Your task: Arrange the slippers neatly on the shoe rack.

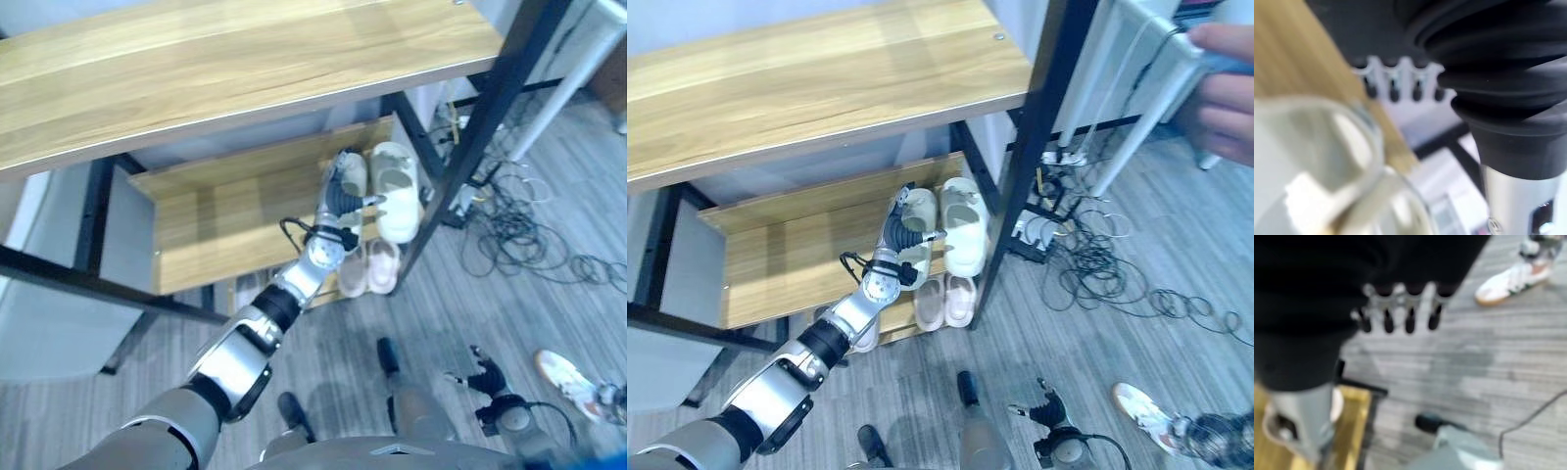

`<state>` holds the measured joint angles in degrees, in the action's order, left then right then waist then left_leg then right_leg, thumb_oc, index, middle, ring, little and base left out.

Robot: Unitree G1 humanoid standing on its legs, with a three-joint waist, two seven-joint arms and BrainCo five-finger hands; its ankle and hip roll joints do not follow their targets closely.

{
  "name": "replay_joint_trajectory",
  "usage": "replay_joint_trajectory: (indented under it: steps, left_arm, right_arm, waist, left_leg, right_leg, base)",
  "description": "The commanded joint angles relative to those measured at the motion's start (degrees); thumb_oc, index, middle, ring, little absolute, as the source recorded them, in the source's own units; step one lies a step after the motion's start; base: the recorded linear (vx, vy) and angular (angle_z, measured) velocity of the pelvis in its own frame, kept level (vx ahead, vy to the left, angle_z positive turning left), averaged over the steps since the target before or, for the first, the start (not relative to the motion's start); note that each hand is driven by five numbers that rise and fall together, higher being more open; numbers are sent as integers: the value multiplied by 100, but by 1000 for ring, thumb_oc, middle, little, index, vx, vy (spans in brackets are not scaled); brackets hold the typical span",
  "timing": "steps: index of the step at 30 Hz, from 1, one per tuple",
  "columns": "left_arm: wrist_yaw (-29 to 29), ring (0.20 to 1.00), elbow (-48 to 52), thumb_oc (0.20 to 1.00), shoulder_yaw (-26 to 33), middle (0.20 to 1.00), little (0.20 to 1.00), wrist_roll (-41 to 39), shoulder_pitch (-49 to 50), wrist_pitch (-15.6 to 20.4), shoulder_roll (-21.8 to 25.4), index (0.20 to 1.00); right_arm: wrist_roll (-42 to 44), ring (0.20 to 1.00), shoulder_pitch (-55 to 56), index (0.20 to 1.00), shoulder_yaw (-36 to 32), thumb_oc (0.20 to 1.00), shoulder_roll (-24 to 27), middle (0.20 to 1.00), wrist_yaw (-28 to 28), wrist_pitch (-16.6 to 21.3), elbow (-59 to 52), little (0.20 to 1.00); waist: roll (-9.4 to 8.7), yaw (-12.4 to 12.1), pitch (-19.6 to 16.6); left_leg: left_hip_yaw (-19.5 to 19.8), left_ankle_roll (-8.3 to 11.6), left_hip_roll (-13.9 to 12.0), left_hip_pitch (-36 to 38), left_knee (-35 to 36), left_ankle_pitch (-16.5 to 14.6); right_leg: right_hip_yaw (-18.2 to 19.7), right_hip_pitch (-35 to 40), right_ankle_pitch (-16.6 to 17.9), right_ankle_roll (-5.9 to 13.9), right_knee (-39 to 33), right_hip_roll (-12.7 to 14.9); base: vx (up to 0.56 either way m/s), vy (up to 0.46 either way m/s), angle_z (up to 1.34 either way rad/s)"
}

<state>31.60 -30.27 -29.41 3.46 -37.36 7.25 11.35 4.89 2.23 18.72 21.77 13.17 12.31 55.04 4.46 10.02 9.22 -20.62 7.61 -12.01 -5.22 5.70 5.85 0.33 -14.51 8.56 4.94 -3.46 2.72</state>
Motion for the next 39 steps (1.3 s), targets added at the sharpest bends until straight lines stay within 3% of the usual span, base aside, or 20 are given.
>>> replay_joint_trajectory:
  steps: [1, 7, 19, 29, 33, 39]
  left_arm:
    - [169, 1000, 390, 1000, 549, 1000, 1000, 659, -285, 337, 505, 1000]
    - [389, 1000, 825, 1000, 936, 1000, 1000, 1261, 256, 199, 919, 1000]
    - [-41, 1000, 375, 1000, 660, 1000, 1000, 990, 1024, 245, 524, 1000]
    - [-25, 1000, -449, 1000, 301, 1000, 1000, 960, 960, 204, 282, 1000]
    - [-199, 1000, -491, 1000, 219, 1000, 1000, 476, 1006, 298, 81, 1000]
    - [-800, 1000, 275, 1000, -41, 1000, 1000, -517, 1416, 503, -91, 1000]
  right_arm:
    - [-48, 1000, -71, 1000, -23, 1000, 82, 1000, 108, 205, -217, 1000]
    - [-143, 1000, -61, 1000, -47, 1000, 5, 1000, 161, 212, -123, 1000]
    - [-34, 1000, -182, 1000, -139, 1000, -45, 1000, 273, 156, -14, 1000]
    - [64, 1000, -303, 1000, -81, 1000, -109, 1000, 405, 160, 150, 1000]
    - [121, 1000, -349, 1000, -63, 1000, -133, 1000, 446, 132, 200, 1000]
    - [163, 1000, -339, 1000, -79, 1000, -105, 1000, 418, 74, 147, 1000]
  waist:
    - [-170, -65, 383]
    - [-178, -181, 374]
    - [-179, -277, 383]
    - [-159, -292, 399]
    - [-143, -293, 414]
    - [-76, -300, 414]
  left_leg:
    - [812, -1, -82, -226, -162, 23]
    - [892, 1, -74, -276, -196, 26]
    - [967, -37, -58, -333, -302, 0]
    - [1037, -50, -31, -369, -352, -16]
    - [1051, -55, -27, -366, -357, -4]
    - [1078, -66, -21, -351, -382, -1]
  right_leg:
    - [-347, -301, -866, 127, 804, 13]
    - [-421, -257, -861, 120, 779, 24]
    - [-467, -237, -894, 96, 844, 39]
    - [-506, -245, -942, 93, 916, 57]
    - [-525, -241, -953, 88, 924, 53]
    - [-538, -197, -956, 94, 925, 53]
  base:
    - [-31, 4, 8]
    - [-18, -2, 7]
    - [-10, -2, 5]
    - [0, 0, 0]
    - [0, 0, 0]
    - [0, 0, 0]
